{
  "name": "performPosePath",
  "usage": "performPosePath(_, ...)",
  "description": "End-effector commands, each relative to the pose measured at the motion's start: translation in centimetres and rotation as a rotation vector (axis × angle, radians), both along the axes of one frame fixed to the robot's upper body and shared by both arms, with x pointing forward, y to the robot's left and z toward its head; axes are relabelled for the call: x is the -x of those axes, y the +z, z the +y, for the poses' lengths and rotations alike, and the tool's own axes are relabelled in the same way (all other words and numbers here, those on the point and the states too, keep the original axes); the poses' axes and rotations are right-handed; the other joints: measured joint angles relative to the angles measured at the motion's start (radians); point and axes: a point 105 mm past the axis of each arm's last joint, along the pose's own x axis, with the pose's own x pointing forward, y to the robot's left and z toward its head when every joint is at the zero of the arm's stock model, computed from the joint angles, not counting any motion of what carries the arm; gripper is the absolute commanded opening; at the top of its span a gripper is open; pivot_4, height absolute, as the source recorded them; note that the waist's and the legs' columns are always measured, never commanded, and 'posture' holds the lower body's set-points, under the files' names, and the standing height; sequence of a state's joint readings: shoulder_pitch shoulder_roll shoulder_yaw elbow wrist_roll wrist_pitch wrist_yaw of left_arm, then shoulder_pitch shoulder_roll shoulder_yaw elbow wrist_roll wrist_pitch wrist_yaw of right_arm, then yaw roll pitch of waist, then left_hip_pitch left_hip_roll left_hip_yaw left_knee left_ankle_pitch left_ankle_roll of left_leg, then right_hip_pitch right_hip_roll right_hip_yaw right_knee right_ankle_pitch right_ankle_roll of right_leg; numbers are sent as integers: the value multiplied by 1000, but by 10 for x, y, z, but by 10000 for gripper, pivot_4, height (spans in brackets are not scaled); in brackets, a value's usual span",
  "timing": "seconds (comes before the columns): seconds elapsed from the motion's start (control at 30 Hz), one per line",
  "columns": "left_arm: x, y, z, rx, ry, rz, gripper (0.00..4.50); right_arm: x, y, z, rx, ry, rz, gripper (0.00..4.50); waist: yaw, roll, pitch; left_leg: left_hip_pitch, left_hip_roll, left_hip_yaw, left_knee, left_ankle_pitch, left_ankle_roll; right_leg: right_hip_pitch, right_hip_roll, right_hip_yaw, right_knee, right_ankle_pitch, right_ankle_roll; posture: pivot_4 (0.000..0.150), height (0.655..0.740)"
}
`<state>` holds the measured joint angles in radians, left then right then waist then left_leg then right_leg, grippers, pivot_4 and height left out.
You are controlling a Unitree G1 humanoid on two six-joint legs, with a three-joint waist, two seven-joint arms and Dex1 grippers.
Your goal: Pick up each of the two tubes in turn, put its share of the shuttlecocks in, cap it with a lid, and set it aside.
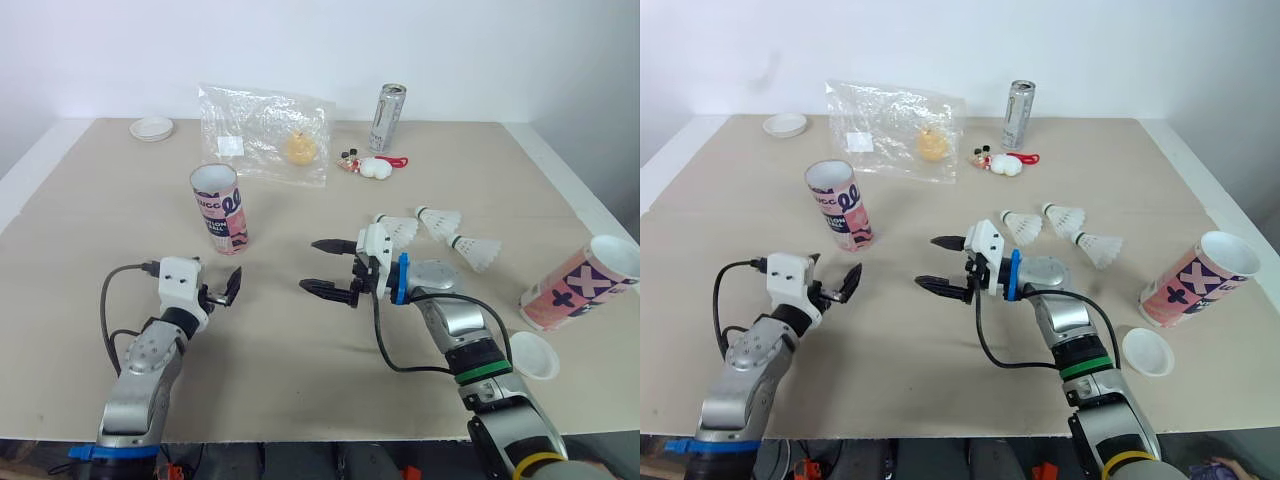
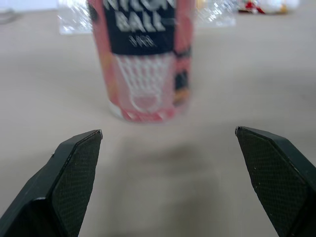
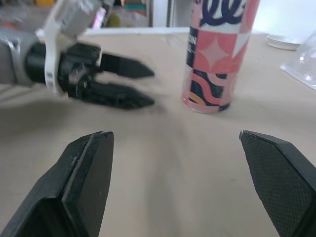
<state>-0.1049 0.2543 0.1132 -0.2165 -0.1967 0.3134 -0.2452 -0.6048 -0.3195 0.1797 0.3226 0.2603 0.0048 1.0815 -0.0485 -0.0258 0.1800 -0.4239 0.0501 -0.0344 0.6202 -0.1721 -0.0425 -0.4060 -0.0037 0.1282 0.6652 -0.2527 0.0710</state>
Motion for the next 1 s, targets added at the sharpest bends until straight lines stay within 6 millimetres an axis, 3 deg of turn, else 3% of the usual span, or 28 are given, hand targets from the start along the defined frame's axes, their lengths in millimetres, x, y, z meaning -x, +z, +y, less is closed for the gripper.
performPosePath(0.03,-10,3,9,17,14,0,45000,-2,10,2,-8,-13,-54,43782,0,0,0,0,0,0,0,0,0,0,0,0,0,0,0,1500,7400)
performPosePath(0.67,-85,0,-5,-50,-125,47,45000,-5,18,3,-28,-120,-99,43782,2,0,0,0,0,-1,-1,0,0,0,1,0,0,0,0,1500,7400)
performPosePath(1.0,-98,-1,-5,-31,-150,43,45000,-4,21,4,-21,-122,-110,43782,1,0,0,0,0,-1,-1,1,0,0,1,-1,0,0,1,1500,7400)
